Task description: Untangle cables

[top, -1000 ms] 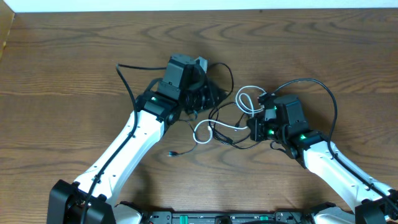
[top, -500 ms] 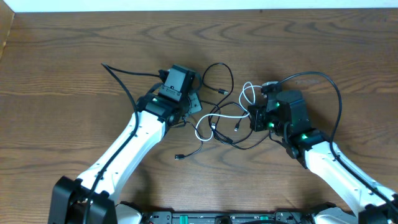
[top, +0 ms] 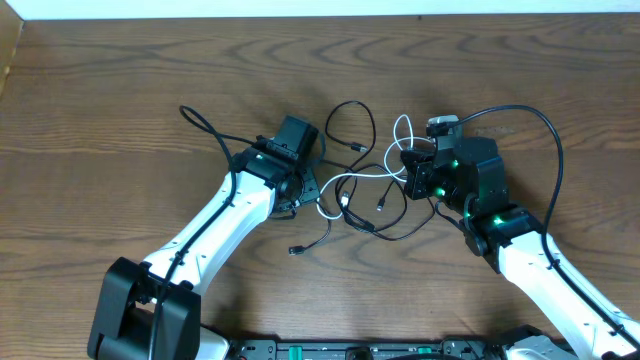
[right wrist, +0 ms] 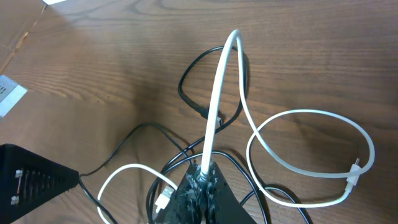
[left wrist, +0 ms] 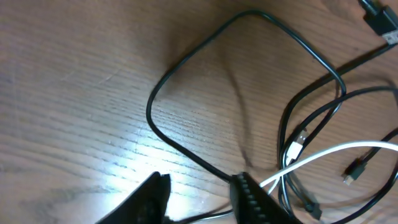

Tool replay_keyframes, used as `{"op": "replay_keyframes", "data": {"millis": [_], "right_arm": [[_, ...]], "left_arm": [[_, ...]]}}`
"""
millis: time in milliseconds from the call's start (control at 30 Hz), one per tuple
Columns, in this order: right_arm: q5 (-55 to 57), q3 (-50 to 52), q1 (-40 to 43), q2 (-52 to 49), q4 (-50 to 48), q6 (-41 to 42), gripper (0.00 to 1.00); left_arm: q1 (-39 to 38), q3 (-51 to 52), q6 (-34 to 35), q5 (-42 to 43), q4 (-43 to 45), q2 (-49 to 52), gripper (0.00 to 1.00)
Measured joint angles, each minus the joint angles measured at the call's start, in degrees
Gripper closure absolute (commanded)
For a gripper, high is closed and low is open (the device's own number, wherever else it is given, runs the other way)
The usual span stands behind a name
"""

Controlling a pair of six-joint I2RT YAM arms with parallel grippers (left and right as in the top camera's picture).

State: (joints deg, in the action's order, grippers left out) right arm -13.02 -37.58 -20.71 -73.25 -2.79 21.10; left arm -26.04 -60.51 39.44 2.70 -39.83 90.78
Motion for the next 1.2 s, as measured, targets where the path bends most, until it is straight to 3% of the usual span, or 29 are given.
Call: {"op": "replay_keyframes", "data": {"millis": [467, 933, 1200], "right_arm": [[0.0, -0.2, 0.0, 0.0, 0.04, 0.24, 0.99], [-0.02, -0.28, 0.0, 0.0, 4.22, 0.31, 0.99], [0.02, -0.31, 0.0, 0.0, 4.96, 0.17, 0.99]], "left_arm": [[0.0, 0.0, 6.82, 3.67, 0.26, 0.5, 0.62], [1.86, 0.04, 9.9, 1.88, 2.78, 8.61, 0.66], [5.33, 0.07, 10.1, 2.4, 2.73, 8.61, 0.55]]}}
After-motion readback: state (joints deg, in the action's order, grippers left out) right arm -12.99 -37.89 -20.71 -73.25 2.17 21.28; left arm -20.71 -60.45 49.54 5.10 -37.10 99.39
